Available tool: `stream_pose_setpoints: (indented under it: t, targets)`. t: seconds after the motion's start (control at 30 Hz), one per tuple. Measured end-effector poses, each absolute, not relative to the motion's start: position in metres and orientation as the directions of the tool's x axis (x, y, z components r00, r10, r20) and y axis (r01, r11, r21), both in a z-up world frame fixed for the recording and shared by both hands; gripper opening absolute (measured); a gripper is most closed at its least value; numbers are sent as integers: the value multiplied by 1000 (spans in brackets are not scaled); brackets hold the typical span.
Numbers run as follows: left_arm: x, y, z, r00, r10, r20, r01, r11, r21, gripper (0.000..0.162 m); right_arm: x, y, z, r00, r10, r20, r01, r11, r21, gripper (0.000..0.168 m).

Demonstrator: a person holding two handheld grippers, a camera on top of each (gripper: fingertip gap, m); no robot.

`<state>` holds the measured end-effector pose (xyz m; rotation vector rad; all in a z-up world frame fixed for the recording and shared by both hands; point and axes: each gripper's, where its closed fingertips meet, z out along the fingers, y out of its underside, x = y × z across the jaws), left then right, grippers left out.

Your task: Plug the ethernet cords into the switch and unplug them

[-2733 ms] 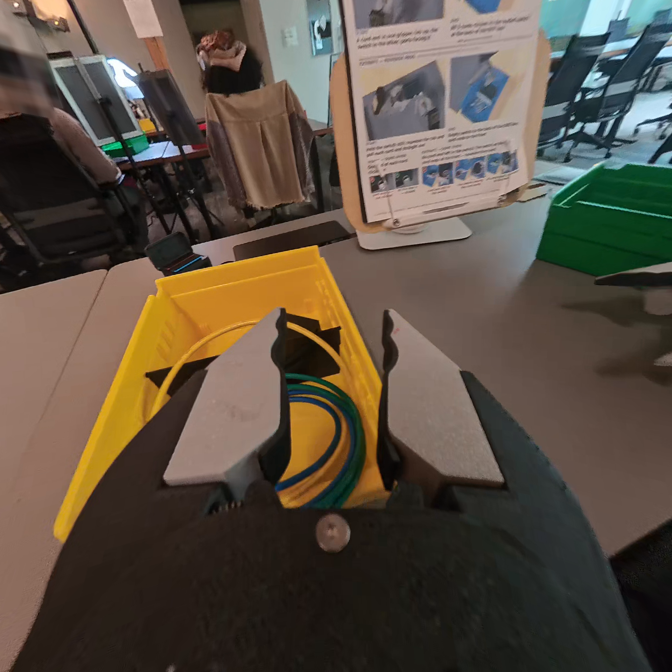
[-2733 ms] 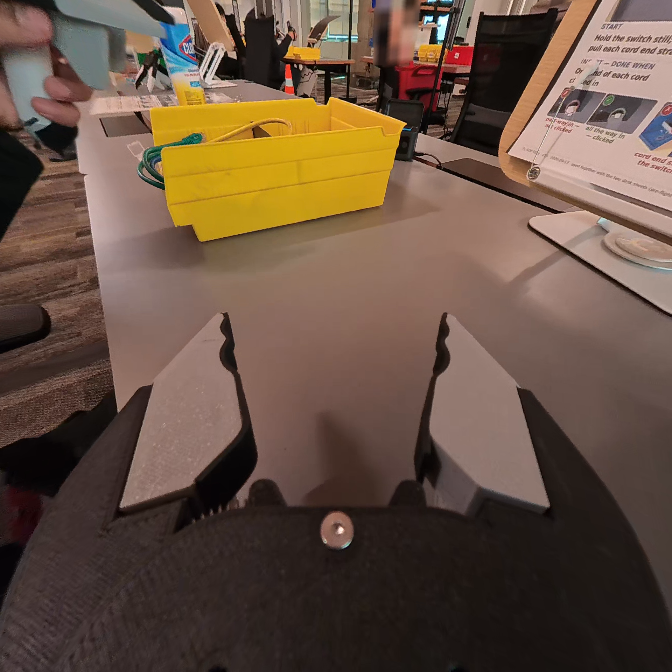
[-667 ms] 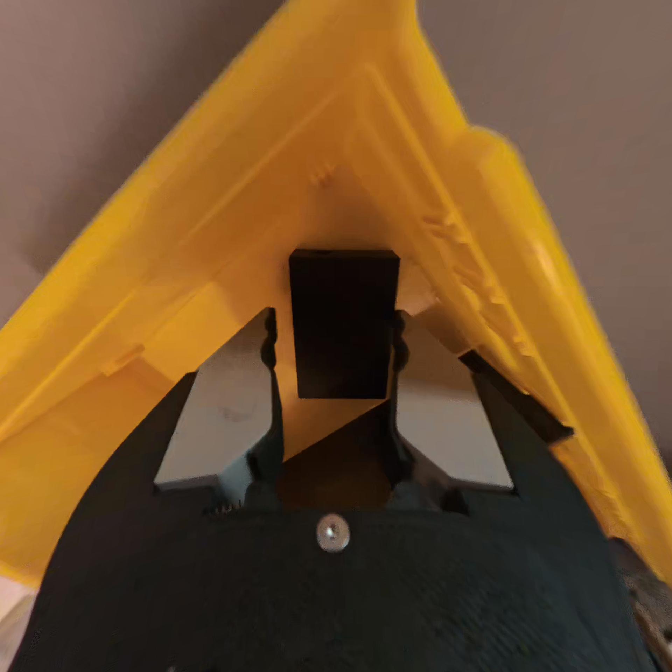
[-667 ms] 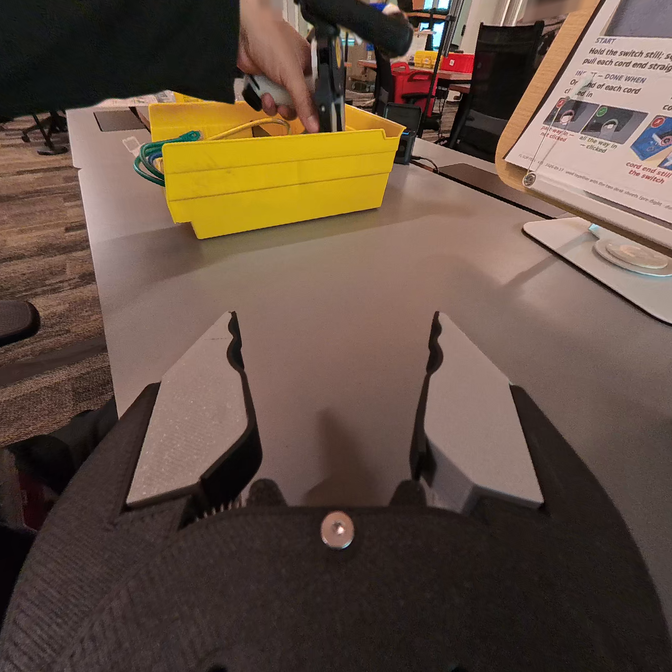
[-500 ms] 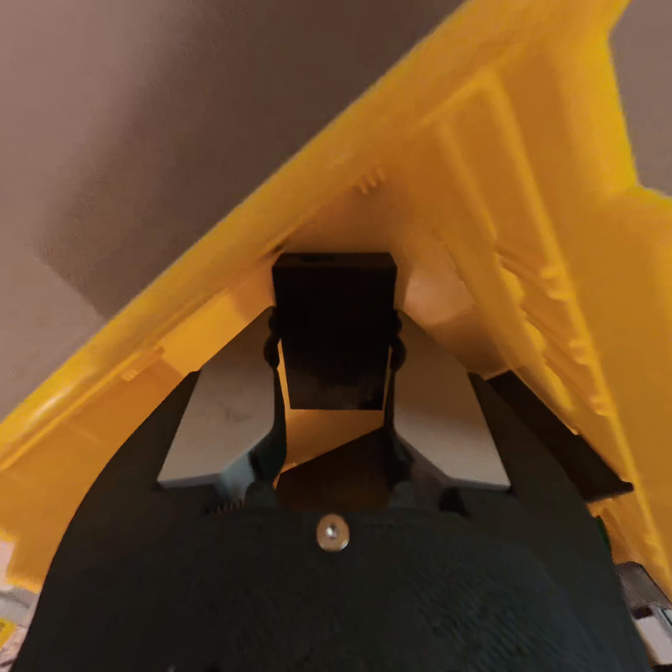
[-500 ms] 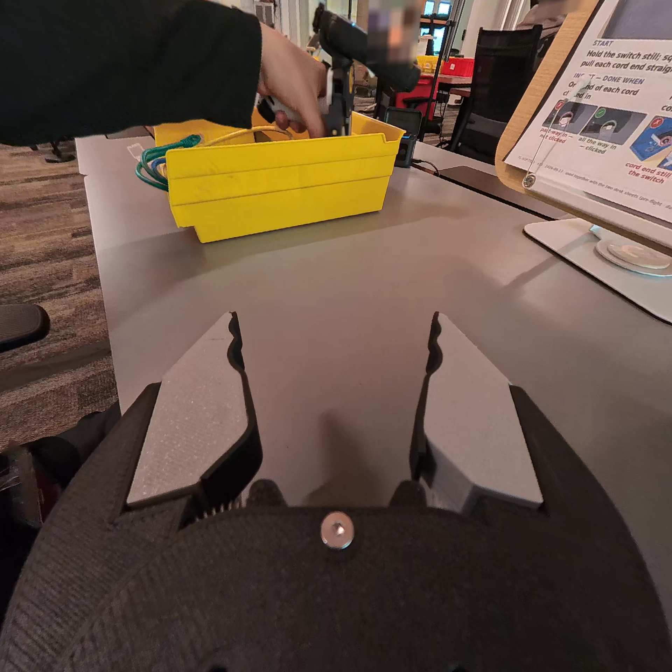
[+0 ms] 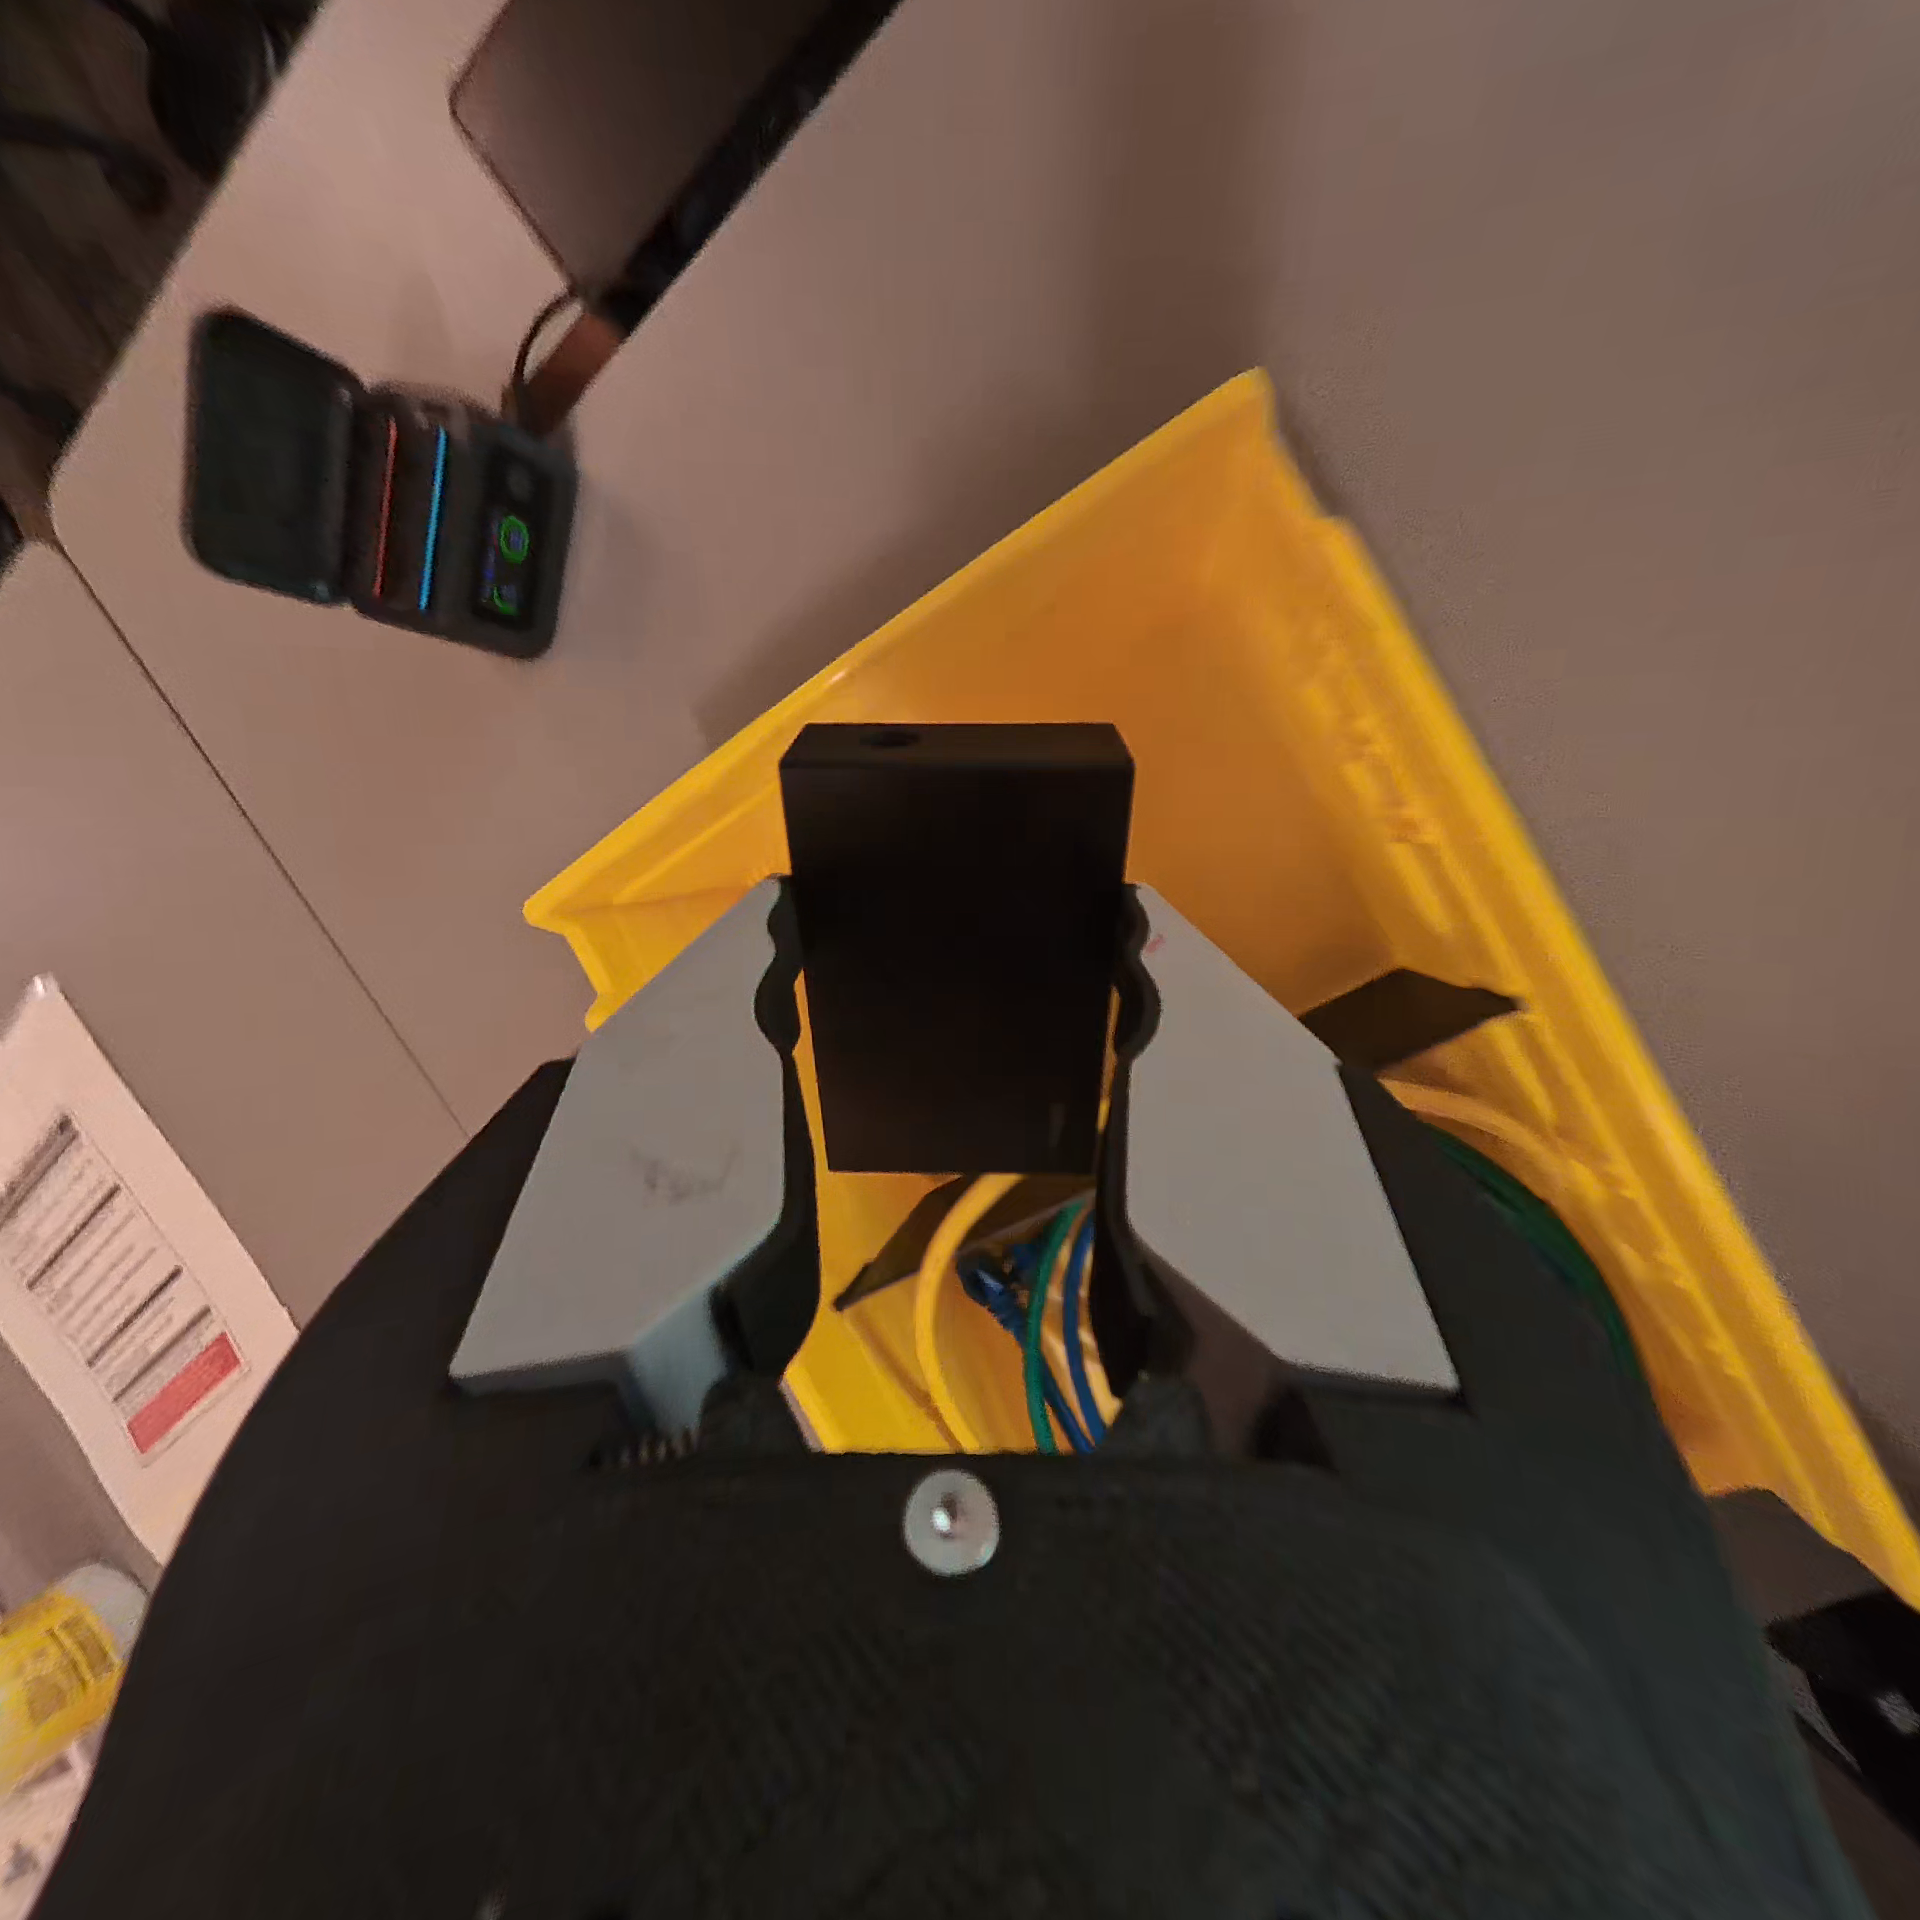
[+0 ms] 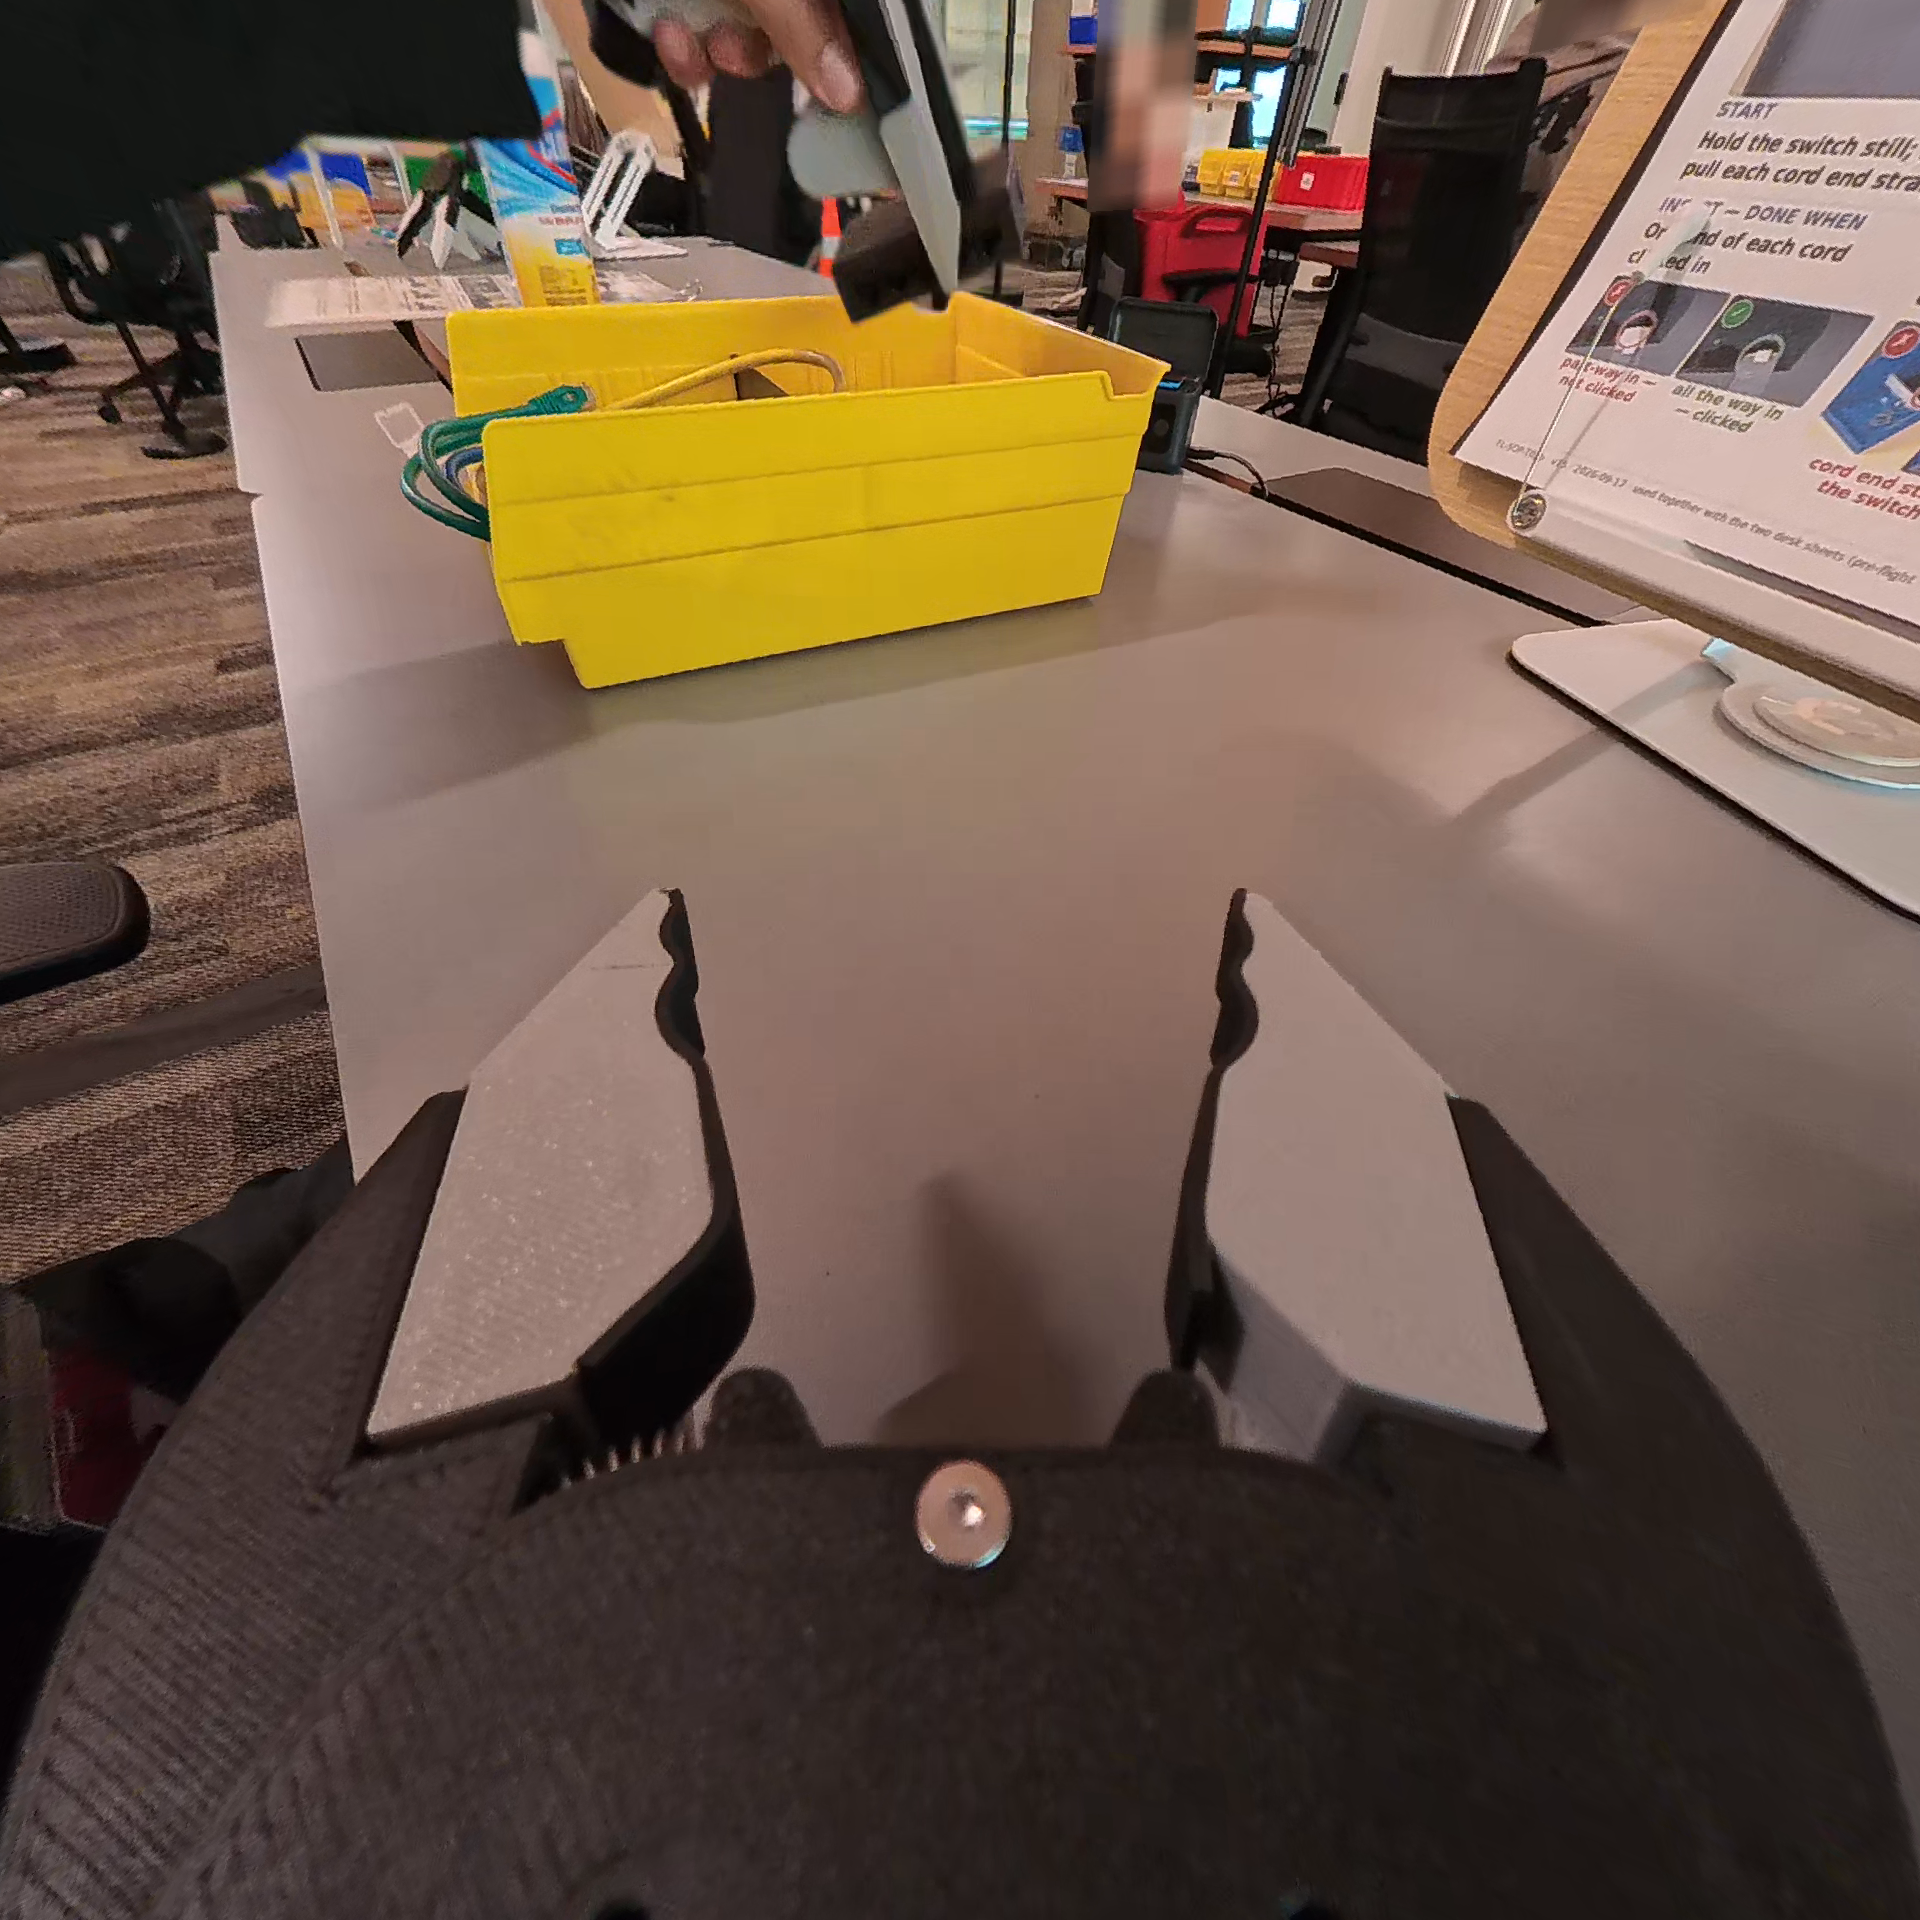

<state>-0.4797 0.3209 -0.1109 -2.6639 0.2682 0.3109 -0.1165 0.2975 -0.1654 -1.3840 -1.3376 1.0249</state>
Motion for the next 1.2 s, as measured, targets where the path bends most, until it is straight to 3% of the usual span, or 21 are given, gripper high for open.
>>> stream_pose_setpoints:
  t: [0.03,0.23,0.37,0.57,0.83,1.2]
  targets:
    - [-464,320,-102,952,-167,-257,-267,-866,-424,59,-116,297,-165,61,998,35,225,20,-974,97]
    - [-321,314,-68,860,-441,-258,-510,-703,-496,59,-114,297,-162,67,997,47,203,33,-979,94]
    - [-241,306,-91,768,-572,-286,-634,-621,-460,59,-108,302,-153,114,990,87,157,68,-985,93]
    - [-194,306,-169,757,-626,-186,-640,-653,-406,59,-106,304,-152,130,988,87,147,67,-987,93]
    - [-187,309,-210,731,-652,-199,-677,-656,-335,59,-107,304,-152,125,988,86,147,68,-987,92]
    - [-176,312,-223,786,-607,-113,-585,-672,-454,57,-106,305,-151,121,990,67,136,50,-989,93]
